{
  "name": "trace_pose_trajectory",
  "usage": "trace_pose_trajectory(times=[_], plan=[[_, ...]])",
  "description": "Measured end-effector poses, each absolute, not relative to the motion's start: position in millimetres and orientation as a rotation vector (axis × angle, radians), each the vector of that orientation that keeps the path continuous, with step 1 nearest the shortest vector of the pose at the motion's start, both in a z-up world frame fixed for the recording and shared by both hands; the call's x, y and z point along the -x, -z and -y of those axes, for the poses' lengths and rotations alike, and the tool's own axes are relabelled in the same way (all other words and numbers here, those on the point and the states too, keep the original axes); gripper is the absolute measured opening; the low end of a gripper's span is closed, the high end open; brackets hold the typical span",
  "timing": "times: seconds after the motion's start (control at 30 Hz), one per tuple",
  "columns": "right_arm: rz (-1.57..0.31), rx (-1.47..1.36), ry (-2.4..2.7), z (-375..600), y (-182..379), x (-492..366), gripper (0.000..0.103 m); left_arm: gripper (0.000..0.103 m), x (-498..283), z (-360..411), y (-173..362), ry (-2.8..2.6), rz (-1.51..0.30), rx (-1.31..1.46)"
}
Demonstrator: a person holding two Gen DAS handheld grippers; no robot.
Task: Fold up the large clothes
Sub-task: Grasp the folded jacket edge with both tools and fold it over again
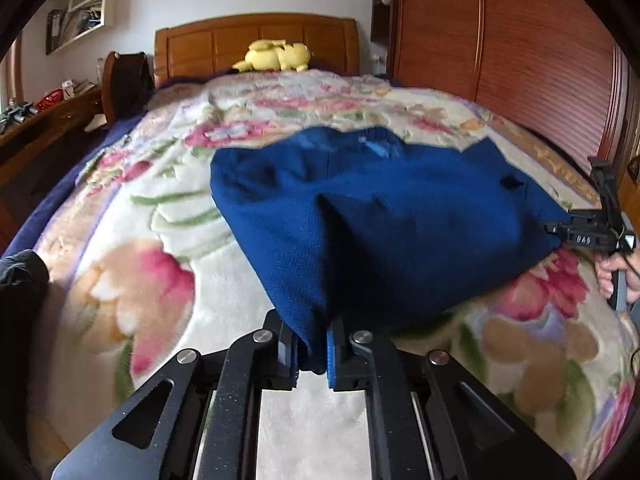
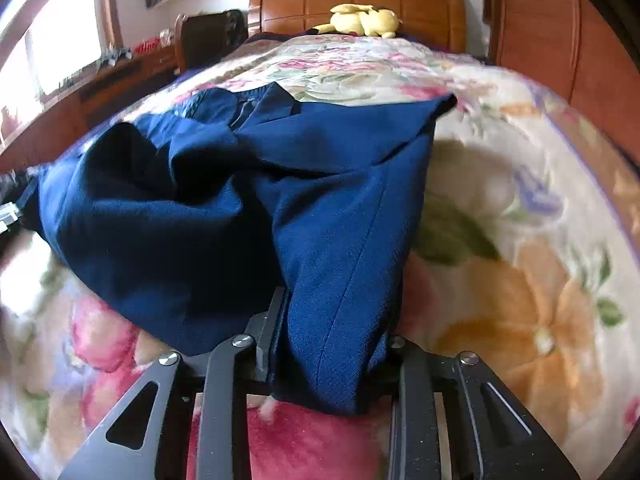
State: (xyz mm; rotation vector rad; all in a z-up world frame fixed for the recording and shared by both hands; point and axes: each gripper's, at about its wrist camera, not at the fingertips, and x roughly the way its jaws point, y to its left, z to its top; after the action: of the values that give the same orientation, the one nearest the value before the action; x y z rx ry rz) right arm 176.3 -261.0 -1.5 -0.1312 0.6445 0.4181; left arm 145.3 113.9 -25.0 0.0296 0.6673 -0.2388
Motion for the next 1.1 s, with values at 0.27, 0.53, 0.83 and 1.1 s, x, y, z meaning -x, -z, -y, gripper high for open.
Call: trace_pose_trajectory(times=[0.27, 0.53, 0.83, 1.1], plan=[[-0.541, 0.142, -0.398, 268.3, -33.7, -138.2, 0.022, 0.008, -100.1, -102.7, -6.3, 0.275, -0.578, -0.034], [-0.543, 0.18, -0.432, 284.8, -34.1, -63.7, 0.022, 0.008, -31.1, -108.2, -23.3, 0.317, -0.515, -0.018], [-0.557, 0.17, -0.466, 315.7, -37.3, 16.5, 0.022, 0.008, 43.5, -117.3, -21.7, 0.344, -0.486, 0.016], [-0.614, 0.205, -0.449, 324.2, -33.1, 43.5, 0.022, 0.008, 58.3, -115.9, -4.5, 0.304, -0.526, 0.0]])
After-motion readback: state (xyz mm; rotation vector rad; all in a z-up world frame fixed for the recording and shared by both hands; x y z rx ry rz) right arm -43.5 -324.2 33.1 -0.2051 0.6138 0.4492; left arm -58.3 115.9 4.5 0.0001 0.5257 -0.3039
